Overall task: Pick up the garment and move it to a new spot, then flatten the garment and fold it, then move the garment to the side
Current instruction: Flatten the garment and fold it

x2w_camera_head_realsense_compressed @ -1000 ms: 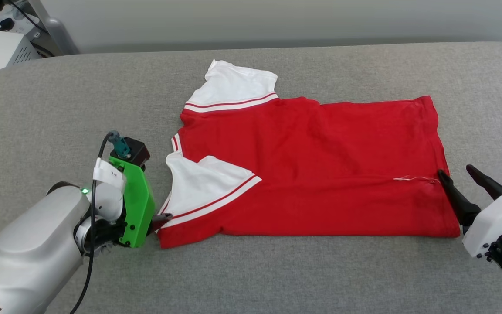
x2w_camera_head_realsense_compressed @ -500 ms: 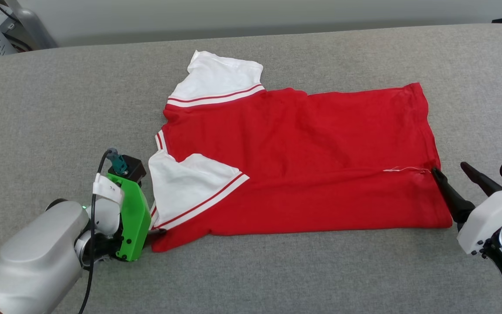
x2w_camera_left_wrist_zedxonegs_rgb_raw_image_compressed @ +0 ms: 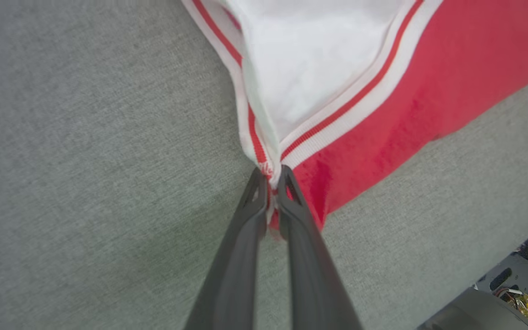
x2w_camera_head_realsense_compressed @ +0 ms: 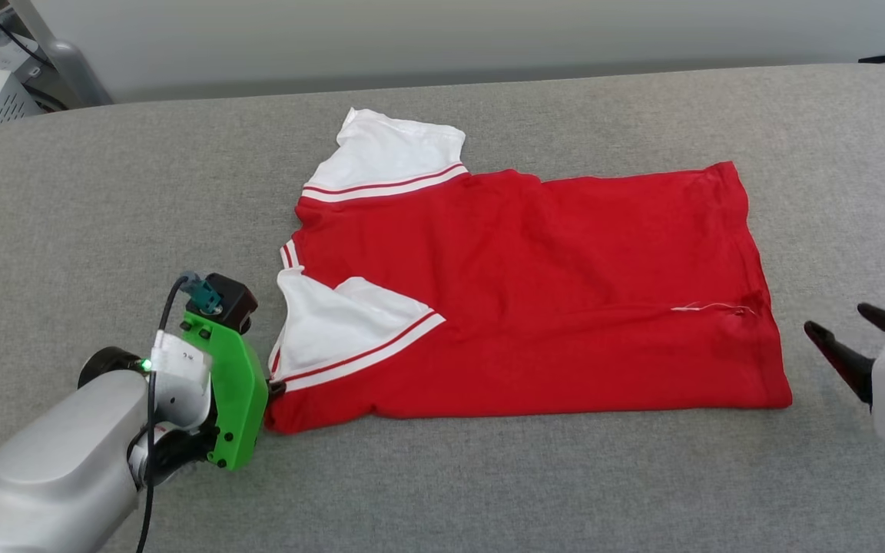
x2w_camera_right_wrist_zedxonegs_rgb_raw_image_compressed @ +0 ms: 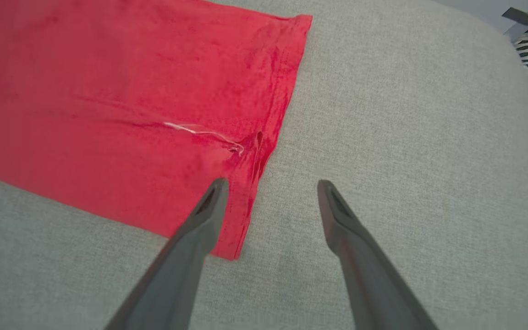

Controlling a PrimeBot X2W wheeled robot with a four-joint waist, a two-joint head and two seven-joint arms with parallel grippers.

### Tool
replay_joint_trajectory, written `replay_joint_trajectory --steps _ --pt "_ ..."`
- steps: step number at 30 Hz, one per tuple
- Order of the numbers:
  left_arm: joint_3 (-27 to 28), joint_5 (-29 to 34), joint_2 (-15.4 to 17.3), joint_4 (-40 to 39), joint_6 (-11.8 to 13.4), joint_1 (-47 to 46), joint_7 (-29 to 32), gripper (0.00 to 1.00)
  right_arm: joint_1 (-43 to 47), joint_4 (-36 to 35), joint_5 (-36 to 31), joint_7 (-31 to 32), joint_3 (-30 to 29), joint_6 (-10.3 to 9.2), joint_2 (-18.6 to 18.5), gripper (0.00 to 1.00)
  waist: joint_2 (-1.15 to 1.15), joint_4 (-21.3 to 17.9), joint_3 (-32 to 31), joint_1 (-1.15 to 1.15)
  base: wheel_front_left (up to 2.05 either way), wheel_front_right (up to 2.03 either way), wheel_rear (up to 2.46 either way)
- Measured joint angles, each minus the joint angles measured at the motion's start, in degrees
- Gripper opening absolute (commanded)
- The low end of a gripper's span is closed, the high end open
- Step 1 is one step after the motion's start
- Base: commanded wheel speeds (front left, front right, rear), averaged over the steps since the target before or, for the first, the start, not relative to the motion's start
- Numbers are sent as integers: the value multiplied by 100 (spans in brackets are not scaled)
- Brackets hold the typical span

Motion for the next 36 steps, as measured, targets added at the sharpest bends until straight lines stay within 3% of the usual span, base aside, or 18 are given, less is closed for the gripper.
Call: replay_joint_trajectory --steps 3,8,18,22,24,36 --pt "24 7 87 -209 58 34 -46 0 -2 -29 314 659 94 0 -147 100 0 5 29 0 0 0 0" --pt "51 52 174 -491 180 49 -97 0 -125 204 453 1057 209 0 -102 100 0 34 129 0 0 0 0" --pt "86 155 191 -658 289 62 -208 0 -516 1322 431 924 605 0 489 100 0 163 417 0 0 0 0" --pt "98 145 181 -610 293 113 -280 0 -572 1680 442 759 766 -2 545 100 0 235 473 0 0 0 0" --pt "112 124 179 -565 293 170 -337 0 -593 1719 442 589 860 -2 531 2 0 244 469 0 0 0 0" --pt "223 -180 244 -513 277 570 -616 0 -453 1548 855 -168 1139 0 231 0 0 189 20 0 0 0 0"
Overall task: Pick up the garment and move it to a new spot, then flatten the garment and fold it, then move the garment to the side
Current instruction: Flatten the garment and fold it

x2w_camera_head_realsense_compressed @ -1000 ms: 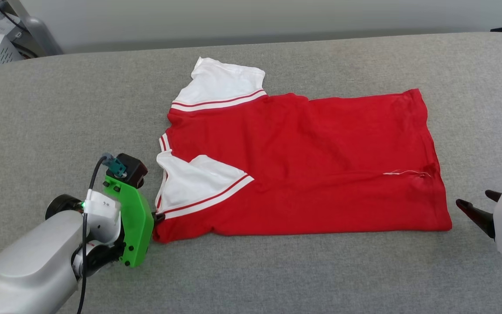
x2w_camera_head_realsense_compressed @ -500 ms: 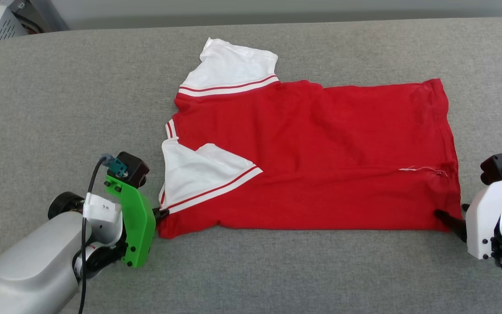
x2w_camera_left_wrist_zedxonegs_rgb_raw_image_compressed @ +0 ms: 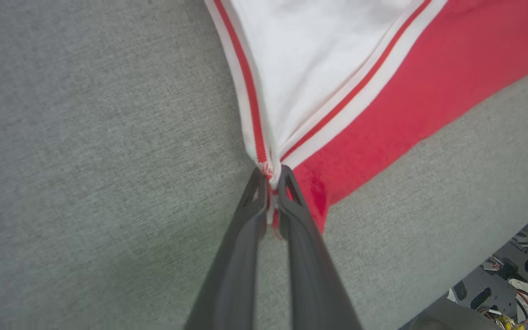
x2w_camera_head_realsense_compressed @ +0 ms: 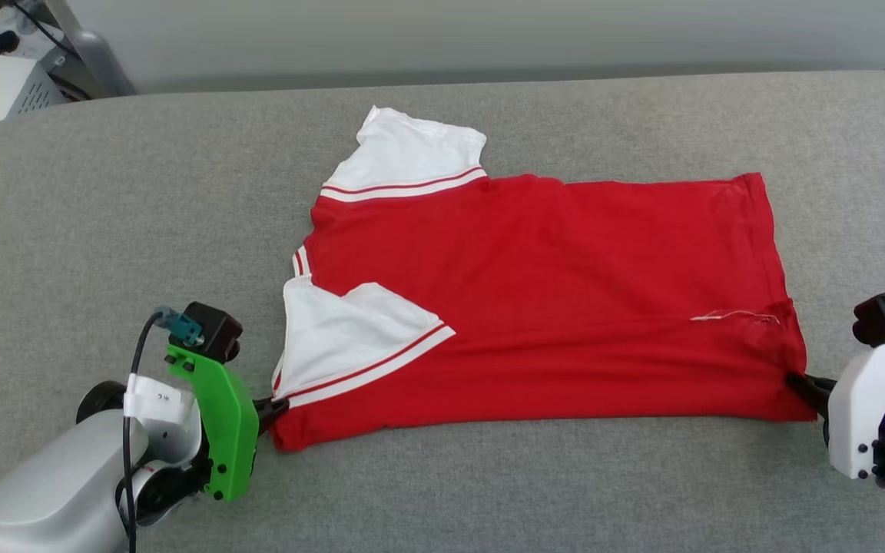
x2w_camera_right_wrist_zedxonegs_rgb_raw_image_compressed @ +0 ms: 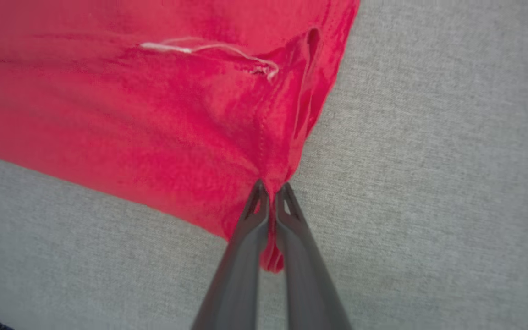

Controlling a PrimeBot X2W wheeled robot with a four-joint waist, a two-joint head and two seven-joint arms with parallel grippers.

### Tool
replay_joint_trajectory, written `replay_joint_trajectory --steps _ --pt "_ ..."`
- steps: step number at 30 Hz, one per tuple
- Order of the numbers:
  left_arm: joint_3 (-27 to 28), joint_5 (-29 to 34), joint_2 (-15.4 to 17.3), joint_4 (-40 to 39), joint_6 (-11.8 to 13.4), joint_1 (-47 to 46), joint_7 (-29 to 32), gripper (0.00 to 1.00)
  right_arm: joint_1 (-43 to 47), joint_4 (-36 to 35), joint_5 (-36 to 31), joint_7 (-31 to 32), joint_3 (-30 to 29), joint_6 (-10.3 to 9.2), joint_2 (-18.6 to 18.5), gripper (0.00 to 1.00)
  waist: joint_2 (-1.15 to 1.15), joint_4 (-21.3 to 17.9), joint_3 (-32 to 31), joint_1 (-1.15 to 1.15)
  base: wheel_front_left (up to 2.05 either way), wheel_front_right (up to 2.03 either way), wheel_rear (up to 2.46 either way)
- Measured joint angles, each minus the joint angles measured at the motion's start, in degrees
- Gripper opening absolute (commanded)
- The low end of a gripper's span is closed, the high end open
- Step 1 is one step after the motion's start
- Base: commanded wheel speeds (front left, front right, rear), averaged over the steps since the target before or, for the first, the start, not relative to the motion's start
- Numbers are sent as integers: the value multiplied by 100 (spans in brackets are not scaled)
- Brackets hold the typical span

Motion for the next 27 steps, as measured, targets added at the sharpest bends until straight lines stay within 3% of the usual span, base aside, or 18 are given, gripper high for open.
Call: replay_joint_trajectory --steps 6,12,24,25,26,27 --pt "-1 -73 256 -379 9 249 -8 0 487 -475 149 -75 -155 1 -237 0 0 0 -263 0 0 0 0" --pt "-44 -224 437 -777 170 520 51 0 1010 -877 185 -13 -447 1 -356 0 0 -5 -367 0 0 0 0" --pt "-189 -229 313 -435 325 708 56 0 1183 -539 -35 182 -641 1 110 0 0 -104 -124 0 0 0 0" --pt "-180 -230 300 -388 326 708 24 0 1180 -489 -63 148 -646 1 154 7 0 -101 -115 0 0 0 0" --pt "-172 -231 283 -360 326 708 -11 0 1176 -466 -65 123 -656 1 186 42 0 -97 -117 0 0 0 0" --pt "-165 -231 265 -337 328 709 -59 38 1174 -458 -68 75 -661 1 205 98 0 -93 -126 0 0 0 0"
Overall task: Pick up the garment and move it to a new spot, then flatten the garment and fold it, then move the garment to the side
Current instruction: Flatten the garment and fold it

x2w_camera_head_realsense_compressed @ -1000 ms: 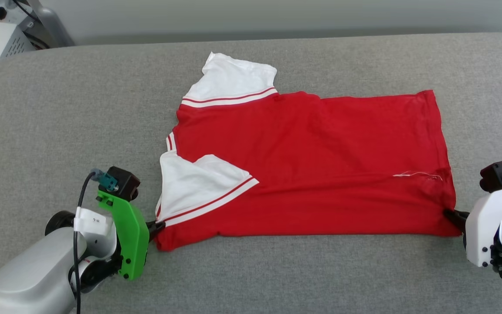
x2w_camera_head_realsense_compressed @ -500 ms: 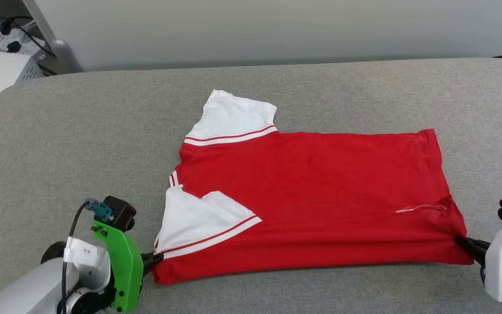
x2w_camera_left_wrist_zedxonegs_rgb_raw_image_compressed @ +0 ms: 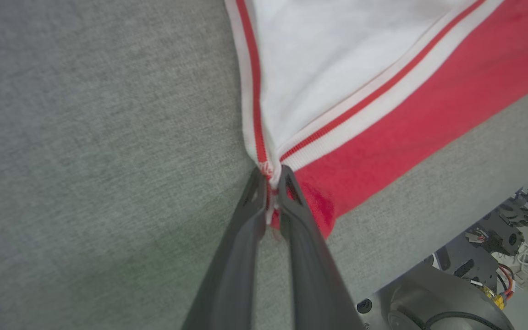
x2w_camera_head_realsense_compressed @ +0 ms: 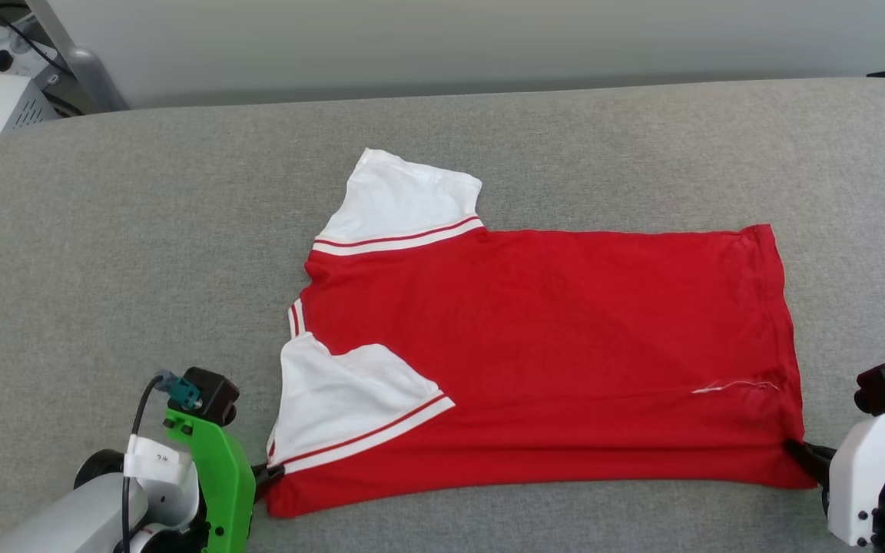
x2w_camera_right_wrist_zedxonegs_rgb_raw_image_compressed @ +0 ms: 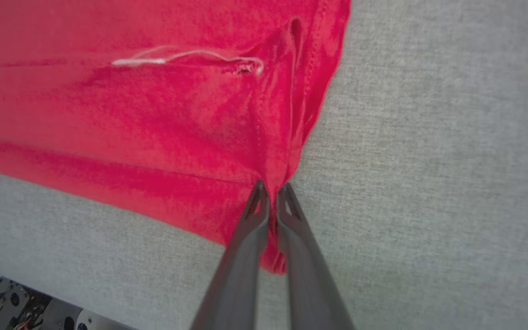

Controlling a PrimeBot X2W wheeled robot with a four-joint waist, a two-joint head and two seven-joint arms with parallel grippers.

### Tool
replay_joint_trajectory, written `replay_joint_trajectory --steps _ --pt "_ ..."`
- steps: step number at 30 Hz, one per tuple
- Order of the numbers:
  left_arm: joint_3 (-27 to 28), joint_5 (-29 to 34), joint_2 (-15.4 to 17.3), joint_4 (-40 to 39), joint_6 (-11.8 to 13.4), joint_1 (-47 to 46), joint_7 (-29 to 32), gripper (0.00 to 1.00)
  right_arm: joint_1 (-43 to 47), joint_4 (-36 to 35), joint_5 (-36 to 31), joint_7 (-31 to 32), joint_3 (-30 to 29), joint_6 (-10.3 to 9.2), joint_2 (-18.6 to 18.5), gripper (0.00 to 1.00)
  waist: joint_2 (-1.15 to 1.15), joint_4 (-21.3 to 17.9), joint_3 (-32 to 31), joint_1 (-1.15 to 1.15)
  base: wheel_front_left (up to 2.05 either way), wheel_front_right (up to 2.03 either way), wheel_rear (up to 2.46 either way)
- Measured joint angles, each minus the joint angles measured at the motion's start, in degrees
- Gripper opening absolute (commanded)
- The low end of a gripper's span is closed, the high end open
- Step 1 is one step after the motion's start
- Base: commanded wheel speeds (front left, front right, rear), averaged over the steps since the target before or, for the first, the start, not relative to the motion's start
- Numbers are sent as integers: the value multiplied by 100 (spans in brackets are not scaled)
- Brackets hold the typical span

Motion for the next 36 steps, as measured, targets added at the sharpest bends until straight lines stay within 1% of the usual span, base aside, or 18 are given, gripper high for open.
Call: replay_joint_trajectory --steps 1,6,7,10,12,14,16,18,22,26,29,32,36 --pt "13 12 -13 8 4 -1 -62 100 -1 2 -34 -73 -21 0 5 100 0 6 -14 0 0 0 0" --pt "165 80 35 -79 83 -19 -347 100 1 -103 -209 -567 -292 -1 7 100 0 40 -131 0 0 0 0" --pt "293 81 104 -244 146 -50 -486 100 3 -244 -322 -875 -500 -1 36 100 0 49 -190 0 0 0 0" --pt "512 208 225 -472 263 -208 -746 100 11 -422 -625 -1284 -879 -1 168 100 0 49 -248 0 0 0 0" --pt "666 360 277 -547 366 -376 -945 100 24 -590 -822 -1516 -1166 -1 333 100 0 32 -254 0 0 0 0" --pt "790 477 297 -559 486 -605 -1095 100 36 -845 -1051 -1759 -1488 -1 579 100 0 8 -232 0 0 0 0" --pt "909 594 281 -557 539 -810 -1199 100 48 -1110 -1293 -1974 -1742 -1 828 100 0 -18 -184 0 0 0 0" --pt "995 720 250 -502 580 -1078 -1284 100 55 -1419 -1535 -2138 -1919 -1 1121 100 0 -56 -106 0 0 0 0" --pt "1114 951 131 -274 584 -1694 -1330 100 51 -1958 -1953 -2377 -2097 -1 1551 100 0 -146 105 0 0 0 0" --pt "1204 1012 -159 122 444 -2443 -1154 100 -37 -2339 -2186 -2515 -2098 -1 1814 100 0 -258 407 0 0 0 0" --pt "1205 999 -369 504 204 -2998 -834 100 -162 -2529 -2279 -2557 -2025 -1 1942 100 0 -354 653 0 0 0 0" --pt "1084 965 -573 959 -96 -3566 -245 100 -304 -2652 -2370 -2692 -1933 -1 1980 100 0 -465 920 0 0 0 0" --pt "934 767 -820 1484 -308 -4169 583 100 -437 -2696 -2406 -2741 -1827 -1 2000 100 0 -602 1233 0 0 0 0"
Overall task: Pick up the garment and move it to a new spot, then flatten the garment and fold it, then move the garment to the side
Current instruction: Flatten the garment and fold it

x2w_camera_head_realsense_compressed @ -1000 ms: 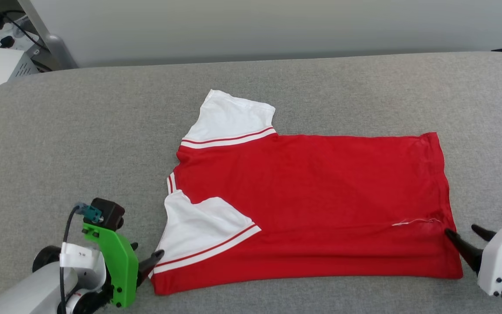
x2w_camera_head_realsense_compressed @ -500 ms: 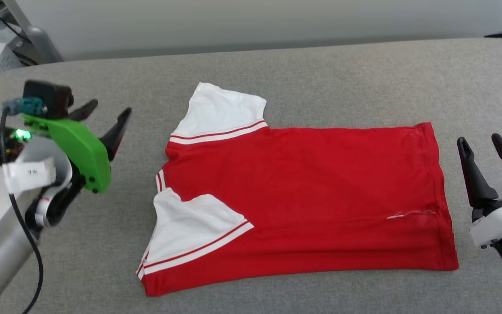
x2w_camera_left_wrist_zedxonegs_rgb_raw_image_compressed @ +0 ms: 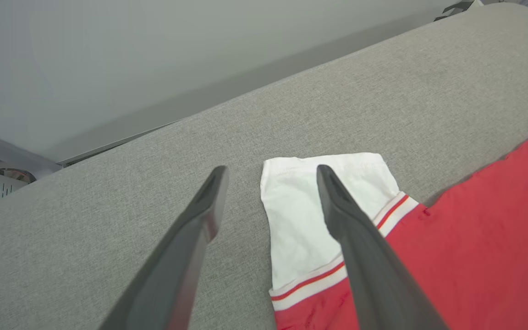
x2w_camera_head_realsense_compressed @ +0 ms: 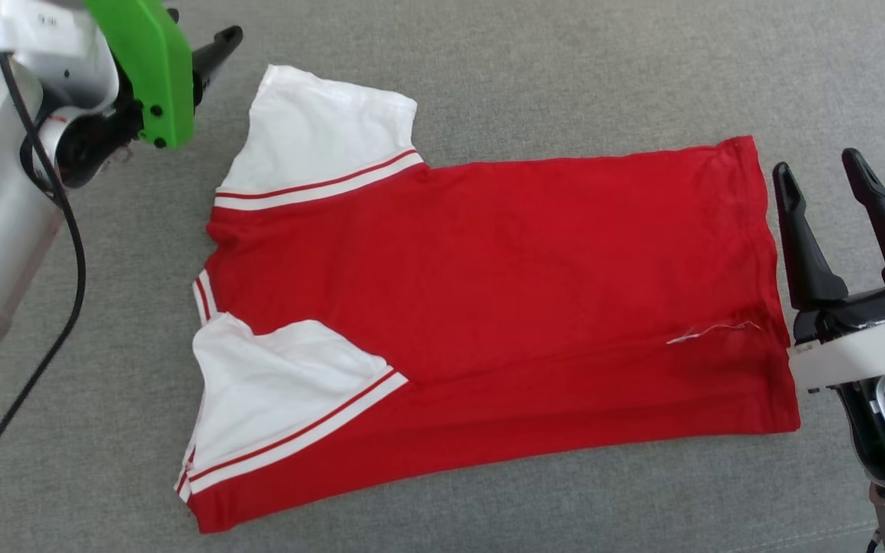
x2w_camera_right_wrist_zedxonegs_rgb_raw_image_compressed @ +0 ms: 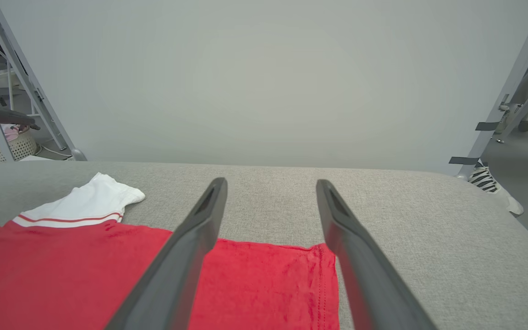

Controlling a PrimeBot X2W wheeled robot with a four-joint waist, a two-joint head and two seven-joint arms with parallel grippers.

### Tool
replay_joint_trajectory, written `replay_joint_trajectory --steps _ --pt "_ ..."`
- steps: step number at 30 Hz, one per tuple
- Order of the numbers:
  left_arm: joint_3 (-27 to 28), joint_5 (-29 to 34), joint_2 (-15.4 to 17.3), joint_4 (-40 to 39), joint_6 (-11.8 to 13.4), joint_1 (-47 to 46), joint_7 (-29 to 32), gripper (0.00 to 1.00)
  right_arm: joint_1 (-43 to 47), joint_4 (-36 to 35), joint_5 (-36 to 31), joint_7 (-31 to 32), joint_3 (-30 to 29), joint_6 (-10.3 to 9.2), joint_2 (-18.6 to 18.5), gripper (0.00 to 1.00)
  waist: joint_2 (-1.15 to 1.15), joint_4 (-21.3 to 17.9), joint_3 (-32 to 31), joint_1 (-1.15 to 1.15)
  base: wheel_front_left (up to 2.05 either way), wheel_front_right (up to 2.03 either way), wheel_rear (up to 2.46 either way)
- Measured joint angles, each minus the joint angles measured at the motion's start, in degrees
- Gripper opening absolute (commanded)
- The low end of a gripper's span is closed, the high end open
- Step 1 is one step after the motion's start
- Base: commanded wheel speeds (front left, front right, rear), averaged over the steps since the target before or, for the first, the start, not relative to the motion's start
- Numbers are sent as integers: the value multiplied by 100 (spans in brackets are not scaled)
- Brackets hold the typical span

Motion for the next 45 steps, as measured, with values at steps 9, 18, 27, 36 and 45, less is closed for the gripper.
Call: replay_joint_trajectory --steps 9,18,27,36,45 --pt "-356 -154 -387 949 -194 -988 1456 100 -385 87 181 -74 320 0 47 100 0 -312 718 0 0 0 0" --pt "-769 -18 -474 1618 -242 -1300 2092 100 -630 398 259 -330 485 0 27 100 0 -621 1199 0 0 0 0" --pt "-969 -97 -411 1543 -275 -1464 2150 0 -681 554 359 -466 344 0 -120 100 0 -660 1245 0 0 0 0" --pt "-1151 -218 -308 888 -275 -1205 1338 0 -1229 515 534 -92 -22 0 -815 100 0 -439 934 0 0 0 0" --pt "-1343 -259 -121 42 -275 -790 541 0 -2079 1259 1478 2348 722 0 -2014 100 0 -53 626 0 0 0 0"
